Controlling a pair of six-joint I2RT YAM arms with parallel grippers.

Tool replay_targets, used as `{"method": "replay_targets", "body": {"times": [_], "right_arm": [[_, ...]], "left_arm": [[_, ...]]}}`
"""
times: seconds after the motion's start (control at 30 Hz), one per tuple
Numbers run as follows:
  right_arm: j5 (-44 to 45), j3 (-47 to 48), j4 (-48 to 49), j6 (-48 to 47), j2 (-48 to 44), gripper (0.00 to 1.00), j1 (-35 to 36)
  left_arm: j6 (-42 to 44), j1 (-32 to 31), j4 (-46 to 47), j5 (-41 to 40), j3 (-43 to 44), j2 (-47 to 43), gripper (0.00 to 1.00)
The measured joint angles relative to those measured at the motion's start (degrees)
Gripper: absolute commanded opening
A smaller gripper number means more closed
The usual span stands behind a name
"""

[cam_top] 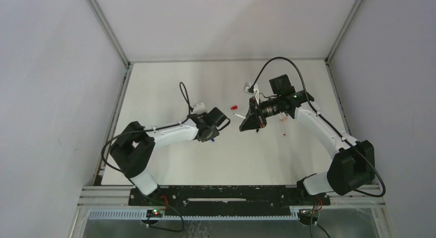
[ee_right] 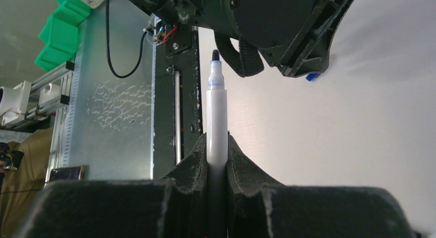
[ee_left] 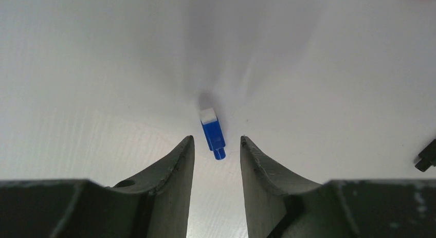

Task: Insert the pens into the pen caps
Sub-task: Insert the pen into the pen cap.

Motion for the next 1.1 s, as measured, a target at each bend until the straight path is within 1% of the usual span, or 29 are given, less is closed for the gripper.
{"method": "replay_targets", "body": {"times": [0.23, 0.73, 0.93, 1.1], "right_arm": [[-0.22, 0.00, -0.11, 0.00, 0.00, 0.00, -0.07], [-0.96, 0.00, -0.13, 0.00, 0.00, 0.00, -0.17], [-1.05, 0.00, -0.11, 0.00, 0.00, 0.00, -0.48], [-1.09, 0.00, -0.13, 0.00, -0.02, 0.00, -0.50]], "left_arm": [[-0.96, 0.63, -0.37, 0.22, 1.05, 2.03, 0.42], [-1.60, 1.55, -1.75, 2.78, 2.47, 5.84, 0.35], [-1.55, 1.86, -3.10, 2.86, 3.72, 6.84, 0.27], [-1.51, 2.84, -4.66, 3.96, 5.53, 8.13, 0.26]]}}
